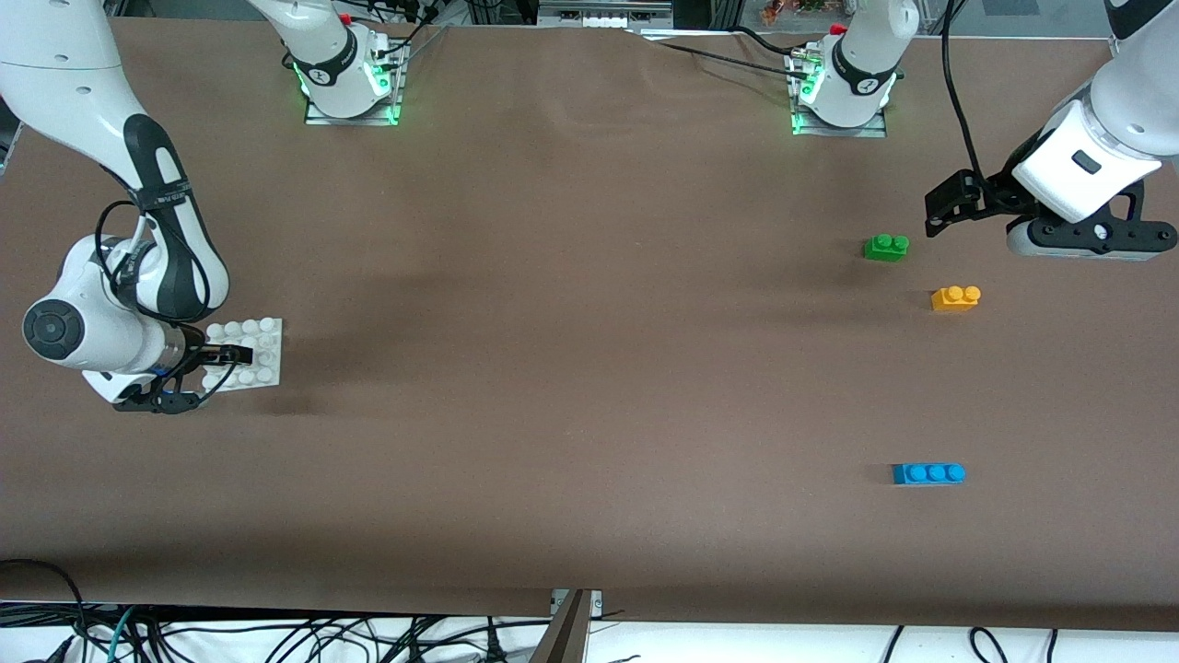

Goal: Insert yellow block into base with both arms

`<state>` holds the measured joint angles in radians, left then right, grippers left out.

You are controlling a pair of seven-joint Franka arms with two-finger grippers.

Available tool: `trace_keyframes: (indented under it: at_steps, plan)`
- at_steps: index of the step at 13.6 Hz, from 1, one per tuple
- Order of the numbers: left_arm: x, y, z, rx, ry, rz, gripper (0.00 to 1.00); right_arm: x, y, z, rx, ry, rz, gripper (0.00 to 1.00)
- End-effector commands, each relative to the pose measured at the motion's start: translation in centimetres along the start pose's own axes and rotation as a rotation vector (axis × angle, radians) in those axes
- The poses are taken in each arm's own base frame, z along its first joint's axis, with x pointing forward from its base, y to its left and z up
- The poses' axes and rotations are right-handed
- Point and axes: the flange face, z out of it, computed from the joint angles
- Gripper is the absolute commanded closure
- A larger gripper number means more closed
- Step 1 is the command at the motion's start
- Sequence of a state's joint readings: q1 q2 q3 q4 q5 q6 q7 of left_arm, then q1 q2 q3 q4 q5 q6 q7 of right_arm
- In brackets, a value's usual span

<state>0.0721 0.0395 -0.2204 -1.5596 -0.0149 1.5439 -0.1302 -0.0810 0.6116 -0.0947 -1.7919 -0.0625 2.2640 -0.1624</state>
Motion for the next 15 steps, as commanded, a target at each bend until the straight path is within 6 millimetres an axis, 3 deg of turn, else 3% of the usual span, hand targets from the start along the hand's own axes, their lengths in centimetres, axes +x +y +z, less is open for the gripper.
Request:
trace_keyframes:
  at_steps: [1, 11, 15]
  plan:
    - [0.1, 0.0, -0.7, 0.02, -0.002, -0.001, 0.0, -0.5, 0.2, 0.5, -0.002, 0.001, -0.016, 0.0]
    - [0.2, 0.1, -0.6, 0.02, -0.003, 0.004, 0.0, -0.8, -0.3, 2.8, 0.001, -0.016, -0.08, 0.0]
    - [0.2, 0.1, -0.7, 0.02, -0.002, 0.004, 0.0, -0.2, -2.2, 3.7, 0.018, 0.008, -0.084, 0.0]
